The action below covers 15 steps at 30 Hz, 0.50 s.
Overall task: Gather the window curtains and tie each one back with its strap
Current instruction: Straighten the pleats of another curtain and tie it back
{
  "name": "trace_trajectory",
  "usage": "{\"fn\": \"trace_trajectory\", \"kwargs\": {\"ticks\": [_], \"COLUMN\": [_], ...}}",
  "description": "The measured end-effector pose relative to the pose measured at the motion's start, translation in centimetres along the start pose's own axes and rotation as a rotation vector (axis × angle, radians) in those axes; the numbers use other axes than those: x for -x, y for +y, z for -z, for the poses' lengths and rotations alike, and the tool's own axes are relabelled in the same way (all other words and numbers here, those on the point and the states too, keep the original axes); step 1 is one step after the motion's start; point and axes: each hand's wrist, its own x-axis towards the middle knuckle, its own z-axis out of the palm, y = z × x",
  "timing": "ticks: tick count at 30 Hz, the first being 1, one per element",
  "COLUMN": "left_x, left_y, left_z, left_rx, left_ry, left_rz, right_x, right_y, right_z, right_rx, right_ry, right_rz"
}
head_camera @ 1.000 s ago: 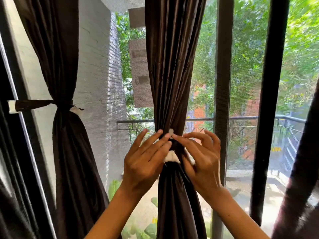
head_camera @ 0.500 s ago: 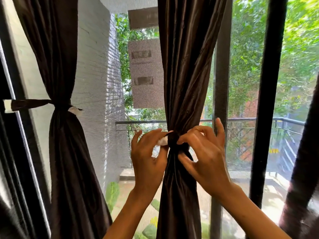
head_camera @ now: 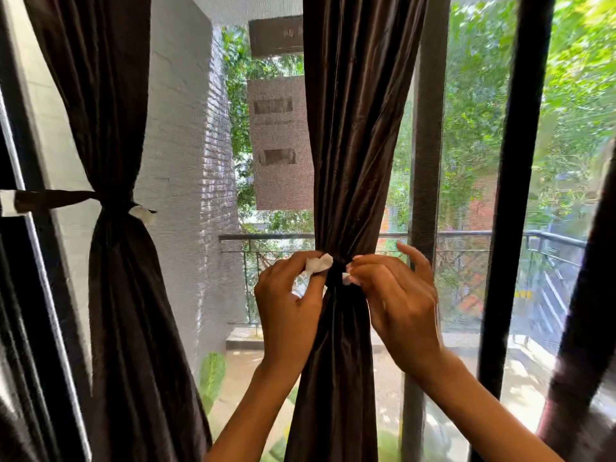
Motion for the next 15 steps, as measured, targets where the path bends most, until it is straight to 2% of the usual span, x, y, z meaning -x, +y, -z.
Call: {"fn": "trace_trajectory", "kwargs": {"ticks": [3, 6, 8, 12, 15], "left_x": [0.2, 0.4, 0.8, 1.6, 1.3], "left_y": [-0.3, -0.3, 0.1, 0.7, 0.3], "left_z": [0.0, -0.4, -0.8, -1.5, -1.5], "left_rx": [0.025, 0.083, 0.143, 0.206, 0.211], "left_ry": [0.02, 0.082, 0.137, 0.171, 0.181], "left_rz": [0.02, 0.057, 0.117, 0.182, 0.217], "right_x": [0.0, -0.1, -0.2, 0.1, 0.6], "right_y": [-0.2, -0.2, -0.2, 0.5, 1.1], "right_z": [0.0, 0.0, -0.2, -0.5, -0.1], "right_rx": [-0.142, -0.408, -0.453, -0.331, -0.188], "right_ry": [-0.069, -0.096, -0.098, -0.024, -0.12], "right_rz": [-0.133, -0.345, -0.384, -0.224, -0.038]}}
